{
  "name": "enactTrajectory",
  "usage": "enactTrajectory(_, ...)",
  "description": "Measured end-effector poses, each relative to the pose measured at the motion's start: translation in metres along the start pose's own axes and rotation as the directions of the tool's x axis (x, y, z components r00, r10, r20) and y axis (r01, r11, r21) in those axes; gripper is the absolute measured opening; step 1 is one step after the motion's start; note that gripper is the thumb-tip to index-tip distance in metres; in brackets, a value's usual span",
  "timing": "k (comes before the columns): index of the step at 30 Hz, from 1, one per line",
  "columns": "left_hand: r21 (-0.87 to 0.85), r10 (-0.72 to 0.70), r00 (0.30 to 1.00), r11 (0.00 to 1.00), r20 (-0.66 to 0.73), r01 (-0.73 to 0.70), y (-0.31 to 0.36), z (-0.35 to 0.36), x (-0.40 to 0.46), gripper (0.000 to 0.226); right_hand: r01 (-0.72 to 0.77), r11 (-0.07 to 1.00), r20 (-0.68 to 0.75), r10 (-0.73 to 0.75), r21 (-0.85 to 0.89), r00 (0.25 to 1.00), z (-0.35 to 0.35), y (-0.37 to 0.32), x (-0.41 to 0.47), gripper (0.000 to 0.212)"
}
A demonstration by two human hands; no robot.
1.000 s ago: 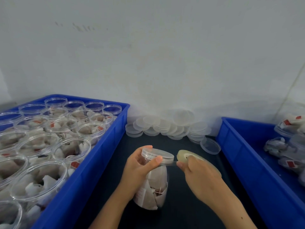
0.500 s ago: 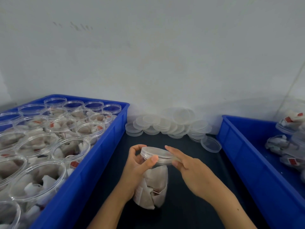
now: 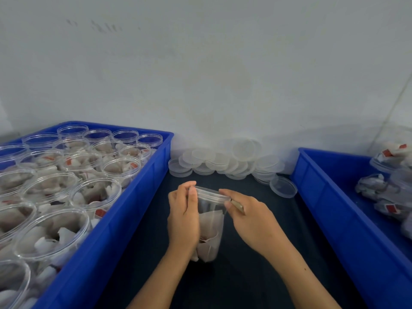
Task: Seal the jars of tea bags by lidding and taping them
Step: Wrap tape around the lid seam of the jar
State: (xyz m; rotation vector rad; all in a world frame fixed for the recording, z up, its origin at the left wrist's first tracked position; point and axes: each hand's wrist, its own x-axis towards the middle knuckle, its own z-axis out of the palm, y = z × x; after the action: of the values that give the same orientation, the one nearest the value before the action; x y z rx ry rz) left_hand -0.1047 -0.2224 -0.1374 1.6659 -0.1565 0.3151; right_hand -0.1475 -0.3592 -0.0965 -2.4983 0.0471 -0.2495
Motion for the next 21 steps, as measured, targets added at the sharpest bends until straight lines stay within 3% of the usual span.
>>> enactTrajectory(3, -0.059, -0.057, 0.997, 0.996, 0.051, 0.06, 0.001, -0.002, -0.004, 0.038, -0.001, 0.998, -0.008, 0.001, 0.056, 1.0, 0.003, -0.005, -0.001, 0.036)
enactTrajectory(6, 0.05, -0.053, 0.99, 0.998, 0.132, 0.047, 0.001, -0.01, -0.004, 0.085, 0.006, 0.998, 0.008, -0.007, 0.07, 1.0, 0.002, -0.009, -0.003, 0.036)
enactTrajectory(8, 0.077, -0.071, 0.986, 0.995, 0.15, 0.06, -0.001, -0.013, 0.0, 0.097, 0.016, 0.997, 0.033, -0.019, 0.078, 0.999, 0.0, -0.011, -0.004, 0.038)
enactTrajectory(12, 0.025, -0.106, 0.983, 0.994, 0.15, 0.103, -0.006, -0.013, 0.005, 0.097, -0.035, 0.992, 0.08, 0.026, 0.121, 0.996, -0.002, -0.012, -0.012, 0.044)
enactTrajectory(15, -0.029, -0.114, 0.983, 0.992, 0.145, 0.12, -0.008, -0.015, 0.007, 0.099, -0.143, 0.989, 0.039, 0.141, 0.028, 0.989, 0.0, -0.017, -0.02, 0.05)
enactTrajectory(17, -0.059, -0.113, 0.981, 0.991, 0.157, 0.123, -0.008, -0.016, 0.008, 0.099, -0.171, 0.982, -0.03, 0.169, -0.083, 0.985, -0.001, -0.017, -0.023, 0.045)
enactTrajectory(21, -0.069, -0.113, 0.971, 0.989, 0.209, 0.13, -0.006, -0.017, 0.009, 0.093, -0.179, 0.977, -0.112, 0.166, -0.119, 0.98, -0.003, -0.012, -0.027, 0.033)
